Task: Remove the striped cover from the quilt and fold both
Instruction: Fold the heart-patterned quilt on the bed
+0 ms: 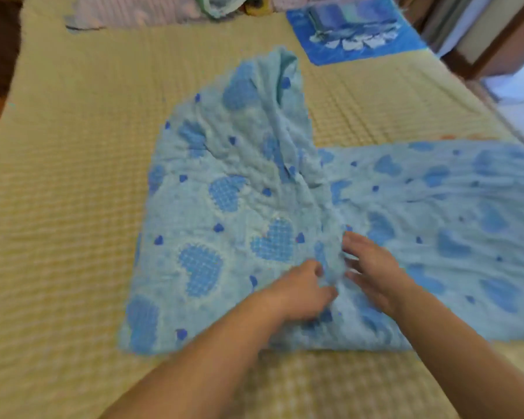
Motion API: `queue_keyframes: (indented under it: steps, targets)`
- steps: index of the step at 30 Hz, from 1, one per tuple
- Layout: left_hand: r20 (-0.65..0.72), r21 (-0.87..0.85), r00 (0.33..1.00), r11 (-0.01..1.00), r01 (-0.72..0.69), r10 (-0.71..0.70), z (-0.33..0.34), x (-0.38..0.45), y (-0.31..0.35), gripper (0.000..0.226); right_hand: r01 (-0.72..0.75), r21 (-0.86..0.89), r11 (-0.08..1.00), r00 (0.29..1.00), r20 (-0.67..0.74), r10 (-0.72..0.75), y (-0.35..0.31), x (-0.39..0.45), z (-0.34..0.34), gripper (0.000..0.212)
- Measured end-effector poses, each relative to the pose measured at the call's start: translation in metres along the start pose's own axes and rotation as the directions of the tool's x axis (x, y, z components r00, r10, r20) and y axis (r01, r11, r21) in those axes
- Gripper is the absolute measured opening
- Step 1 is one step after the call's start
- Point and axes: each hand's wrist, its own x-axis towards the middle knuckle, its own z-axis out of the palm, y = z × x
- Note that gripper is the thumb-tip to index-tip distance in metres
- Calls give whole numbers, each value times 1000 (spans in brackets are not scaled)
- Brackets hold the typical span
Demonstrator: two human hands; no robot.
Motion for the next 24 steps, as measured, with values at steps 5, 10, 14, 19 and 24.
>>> queue_keyframes:
  steps: [5,10,14,19,24]
  targets:
    - [-106,-179,994,984,-12,-7,118,12,-10,40,-121,-500,857,966,-257,-14,35,21,-94,33]
    - [-536,-356,807,933,49,-247,95,-18,-42,22,99,-484,870,990,-37,-134,37,38,-32,33]
    - [-567,-271,779,953,133,-269,74,-35,-53,23,-7,-431,902,999,-35,-8,33,55,33,55]
    - [-707,-142,672,975,171,-221,70,-47,-61,31,53,-622,781,985,-94,-142,20,51,30,18]
    - [-659,-275,639,918,287,-397,85,-36,-67,28,11,-515,857,997,-65,-52,62,36,3,42]
